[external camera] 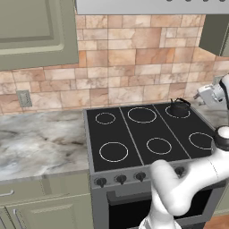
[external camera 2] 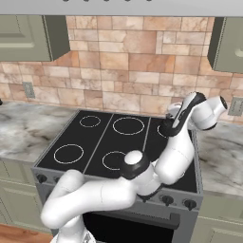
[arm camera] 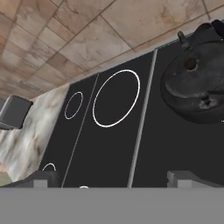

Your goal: The kettle is done boiling. Turn off the stove, then wait for 300 timesteps before moving the kettle to the dining table.

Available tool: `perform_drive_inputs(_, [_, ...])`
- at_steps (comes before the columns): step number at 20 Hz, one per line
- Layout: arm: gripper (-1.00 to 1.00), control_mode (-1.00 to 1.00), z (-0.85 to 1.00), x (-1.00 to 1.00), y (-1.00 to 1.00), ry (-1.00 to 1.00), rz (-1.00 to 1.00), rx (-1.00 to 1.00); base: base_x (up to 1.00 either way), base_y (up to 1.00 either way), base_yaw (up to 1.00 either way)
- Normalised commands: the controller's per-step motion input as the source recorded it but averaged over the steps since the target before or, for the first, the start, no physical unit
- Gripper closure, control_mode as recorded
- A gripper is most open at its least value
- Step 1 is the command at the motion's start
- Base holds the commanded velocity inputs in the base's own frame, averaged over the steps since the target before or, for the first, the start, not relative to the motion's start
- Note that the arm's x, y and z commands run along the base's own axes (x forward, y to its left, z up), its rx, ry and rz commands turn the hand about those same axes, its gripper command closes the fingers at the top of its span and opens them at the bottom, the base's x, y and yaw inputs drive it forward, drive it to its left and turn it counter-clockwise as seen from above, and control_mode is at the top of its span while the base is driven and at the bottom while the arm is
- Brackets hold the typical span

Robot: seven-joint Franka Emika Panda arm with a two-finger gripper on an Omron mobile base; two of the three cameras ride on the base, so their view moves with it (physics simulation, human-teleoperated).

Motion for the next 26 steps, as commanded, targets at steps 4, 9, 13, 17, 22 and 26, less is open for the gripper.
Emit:
perform_drive_inputs(4, [-1.0, -1.0, -0.13, 0.28, -0.15, 0.01, 0.1, 0.0, 0.0, 0.0, 0.0])
perform_drive_inputs(9, [-1.0, -1.0, -0.12, 0.25, -0.17, 0.01, 0.12, 0.0, 0.0, 0.0, 0.0])
perform_drive_inputs(13, [-1.0, -1.0, -0.06, 0.23, -0.22, 0.0, 0.14, 0.0, 0.0, 0.0, 0.0])
perform_drive_inputs(17, [-1.0, -1.0, -0.03, 0.2, -0.2, 0.0, 0.15, 0.0, 0.0, 0.0, 0.0])
perform_drive_inputs(22, [-1.0, -1.0, -0.04, 0.21, -0.21, 0.0, 0.15, 0.0, 0.0, 0.0, 0.0])
perform_drive_inputs(26, [-1.0, -1.0, -0.01, 0.14, -0.08, 0.0, 0.09, 0.0, 0.0, 0.0, 0.0])
